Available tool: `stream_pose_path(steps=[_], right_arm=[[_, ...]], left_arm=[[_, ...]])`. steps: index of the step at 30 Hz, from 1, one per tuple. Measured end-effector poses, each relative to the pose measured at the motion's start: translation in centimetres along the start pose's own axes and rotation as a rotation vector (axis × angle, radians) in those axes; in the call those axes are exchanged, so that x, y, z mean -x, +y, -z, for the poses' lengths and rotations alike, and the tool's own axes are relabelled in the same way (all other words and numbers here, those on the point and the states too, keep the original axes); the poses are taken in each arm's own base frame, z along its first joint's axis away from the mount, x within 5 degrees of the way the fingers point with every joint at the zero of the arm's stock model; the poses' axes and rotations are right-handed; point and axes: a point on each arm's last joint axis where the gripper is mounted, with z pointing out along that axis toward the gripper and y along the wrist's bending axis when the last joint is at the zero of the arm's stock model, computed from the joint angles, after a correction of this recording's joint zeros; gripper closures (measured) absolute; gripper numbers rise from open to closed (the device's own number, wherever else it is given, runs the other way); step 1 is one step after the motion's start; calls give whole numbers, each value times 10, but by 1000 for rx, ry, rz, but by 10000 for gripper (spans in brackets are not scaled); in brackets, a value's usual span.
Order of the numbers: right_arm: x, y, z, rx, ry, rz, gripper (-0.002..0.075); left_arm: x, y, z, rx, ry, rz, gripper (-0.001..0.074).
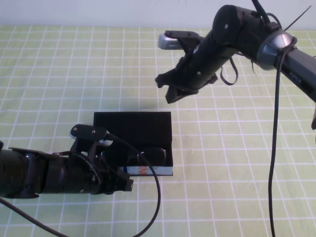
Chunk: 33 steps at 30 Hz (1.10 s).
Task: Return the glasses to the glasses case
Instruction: Close the glasses case
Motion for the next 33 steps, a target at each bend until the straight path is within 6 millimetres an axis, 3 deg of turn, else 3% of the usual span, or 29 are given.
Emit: stream_pose_path(steps=[6, 14, 21, 25, 33], right_arm=[[-14, -30, -20, -1, 140, -67, 737], [-17, -25, -34, 114, 163, -58, 737], [-16, -22, -33, 142, 154, -52, 737], [-17, -15, -21, 165, 140, -36, 737], [-36, -3, -4, 233, 165, -13, 737]], left_arm=[[0, 0, 0, 0, 0, 0, 737], [0, 0, 0, 0, 0, 0, 737], [0, 0, 0, 2, 0, 0, 737], [0, 0, 0, 4, 0, 0, 737], [0, 1, 0, 6, 0, 0, 737]])
